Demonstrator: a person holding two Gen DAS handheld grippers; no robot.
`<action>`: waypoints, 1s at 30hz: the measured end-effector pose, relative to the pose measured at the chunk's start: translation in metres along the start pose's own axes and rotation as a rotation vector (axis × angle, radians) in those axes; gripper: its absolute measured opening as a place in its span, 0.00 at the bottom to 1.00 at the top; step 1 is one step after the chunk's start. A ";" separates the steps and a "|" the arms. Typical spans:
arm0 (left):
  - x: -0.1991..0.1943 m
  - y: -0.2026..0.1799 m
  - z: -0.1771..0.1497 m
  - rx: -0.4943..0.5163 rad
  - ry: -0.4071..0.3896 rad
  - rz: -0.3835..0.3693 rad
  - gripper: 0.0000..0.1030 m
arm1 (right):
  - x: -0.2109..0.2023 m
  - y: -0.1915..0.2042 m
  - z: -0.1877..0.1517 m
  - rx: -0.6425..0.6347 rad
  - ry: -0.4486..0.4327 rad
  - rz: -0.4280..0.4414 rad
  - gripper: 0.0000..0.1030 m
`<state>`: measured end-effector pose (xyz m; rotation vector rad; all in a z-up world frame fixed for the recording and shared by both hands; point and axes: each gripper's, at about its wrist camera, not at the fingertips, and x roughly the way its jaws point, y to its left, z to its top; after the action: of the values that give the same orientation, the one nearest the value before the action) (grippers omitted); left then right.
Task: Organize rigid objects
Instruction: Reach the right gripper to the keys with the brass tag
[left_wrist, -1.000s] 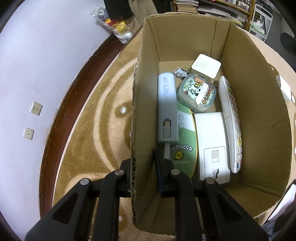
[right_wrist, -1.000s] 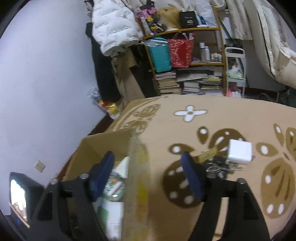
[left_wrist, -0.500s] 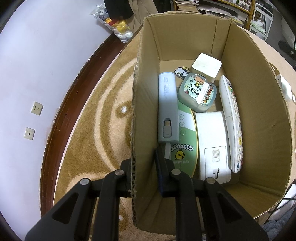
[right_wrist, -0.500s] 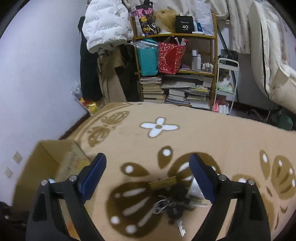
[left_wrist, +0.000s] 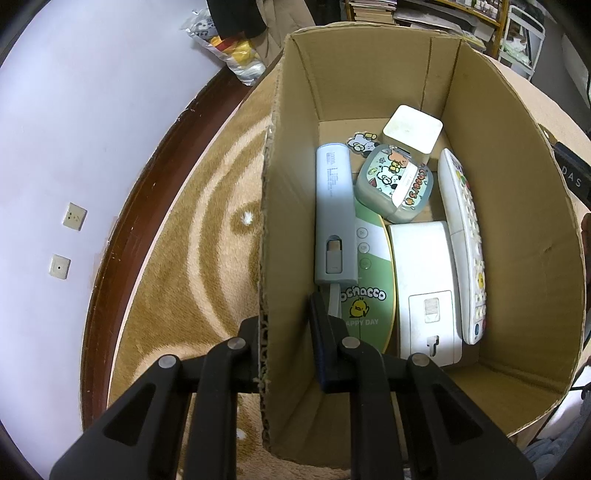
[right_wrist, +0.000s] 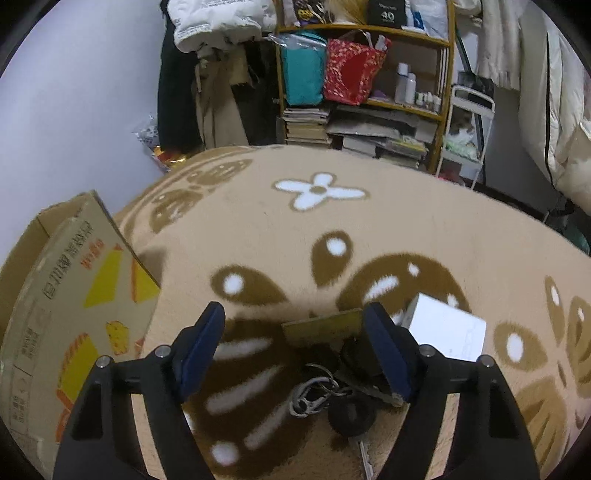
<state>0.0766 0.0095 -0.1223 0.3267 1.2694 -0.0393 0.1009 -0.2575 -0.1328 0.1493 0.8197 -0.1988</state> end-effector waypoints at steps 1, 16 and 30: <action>0.000 0.000 0.000 0.001 0.000 0.000 0.17 | 0.001 -0.003 -0.001 0.005 0.003 0.000 0.80; 0.001 0.002 0.001 0.006 0.001 -0.010 0.17 | 0.019 -0.009 -0.007 -0.024 0.020 -0.016 0.51; 0.002 0.004 0.001 0.005 0.003 -0.015 0.17 | -0.019 0.002 -0.003 0.003 -0.075 -0.014 0.50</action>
<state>0.0792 0.0128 -0.1227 0.3217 1.2750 -0.0541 0.0863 -0.2531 -0.1211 0.1378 0.7459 -0.2174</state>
